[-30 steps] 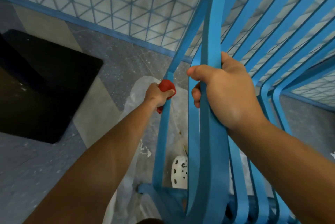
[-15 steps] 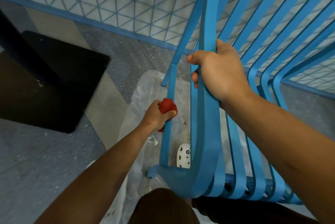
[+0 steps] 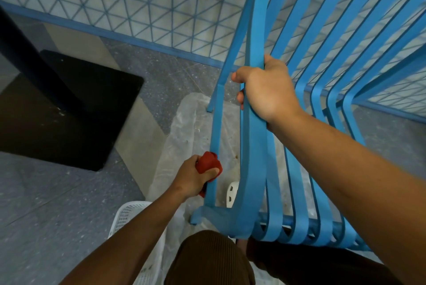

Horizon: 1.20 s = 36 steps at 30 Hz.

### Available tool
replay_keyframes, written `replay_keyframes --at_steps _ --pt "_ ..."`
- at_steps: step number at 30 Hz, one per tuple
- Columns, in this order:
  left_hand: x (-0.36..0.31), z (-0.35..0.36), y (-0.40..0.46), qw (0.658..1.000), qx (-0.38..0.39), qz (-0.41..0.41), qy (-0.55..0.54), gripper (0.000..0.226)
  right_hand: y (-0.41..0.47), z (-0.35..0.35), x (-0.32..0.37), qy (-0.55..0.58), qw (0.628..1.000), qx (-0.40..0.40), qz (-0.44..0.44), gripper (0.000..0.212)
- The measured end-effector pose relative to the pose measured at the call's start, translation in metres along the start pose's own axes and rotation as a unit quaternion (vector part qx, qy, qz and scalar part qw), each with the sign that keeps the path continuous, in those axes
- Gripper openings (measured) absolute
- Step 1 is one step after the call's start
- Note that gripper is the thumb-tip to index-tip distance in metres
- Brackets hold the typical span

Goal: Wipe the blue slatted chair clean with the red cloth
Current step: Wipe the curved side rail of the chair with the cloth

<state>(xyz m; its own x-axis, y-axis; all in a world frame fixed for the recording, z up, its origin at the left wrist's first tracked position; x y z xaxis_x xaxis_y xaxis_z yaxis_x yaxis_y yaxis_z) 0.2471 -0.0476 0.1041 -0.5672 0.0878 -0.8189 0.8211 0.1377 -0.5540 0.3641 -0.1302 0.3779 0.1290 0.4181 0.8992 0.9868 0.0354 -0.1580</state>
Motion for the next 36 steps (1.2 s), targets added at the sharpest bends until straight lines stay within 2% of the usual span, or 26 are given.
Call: replay_keyframes --at_steps 3,7,12,16,20,30,33,36 --pt "0.007 -0.005 -0.005 1.0 -0.004 -0.006 0.006 0.047 -0.004 -0.002 0.002 -0.006 1.0 -0.018 -0.008 0.007" --pt "0.013 -0.01 -0.016 0.999 -0.028 -0.004 -0.029 0.054 -0.017 -0.005 -0.002 0.014 1.0 -0.01 0.025 0.019" --pt "0.008 -0.021 -0.027 0.997 -0.054 0.017 -0.052 0.042 -0.077 -0.019 -0.019 -0.046 0.997 0.052 0.034 0.032" --pt "-0.01 -0.032 -0.032 0.995 -0.08 0.045 -0.047 0.034 -0.116 -0.024 -0.03 -0.022 0.999 0.039 0.0 0.047" --pt "-0.027 -0.046 -0.037 0.992 -0.099 0.065 -0.046 0.033 -0.11 -0.013 -0.03 0.014 1.0 -0.005 -0.019 0.042" --pt "-0.024 -0.085 -0.044 0.985 -0.163 0.047 -0.036 0.042 -0.089 0.006 -0.022 0.016 1.0 0.003 -0.02 0.049" --pt "-0.019 -0.093 -0.048 0.98 -0.185 0.03 -0.069 0.053 -0.085 0.01 -0.019 0.023 1.0 -0.002 -0.018 0.048" --pt "-0.016 -0.101 -0.051 0.973 -0.208 0.025 -0.099 0.047 -0.081 0.014 -0.016 0.028 0.999 -0.004 -0.027 0.042"
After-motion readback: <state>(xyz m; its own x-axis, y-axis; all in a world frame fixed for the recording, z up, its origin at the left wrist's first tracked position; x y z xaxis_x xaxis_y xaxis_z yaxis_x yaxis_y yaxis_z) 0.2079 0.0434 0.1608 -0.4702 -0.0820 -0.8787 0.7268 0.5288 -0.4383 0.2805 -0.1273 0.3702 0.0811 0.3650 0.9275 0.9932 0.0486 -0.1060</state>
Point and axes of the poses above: each hand's wrist, its own y-axis towards the middle knuckle, its own z-axis out of the palm, x = y × z, the point moved 6 cm from there along y, towards the middle knuckle, and after that the axes turned 2 degrees about -x, right-handed, at the moved point
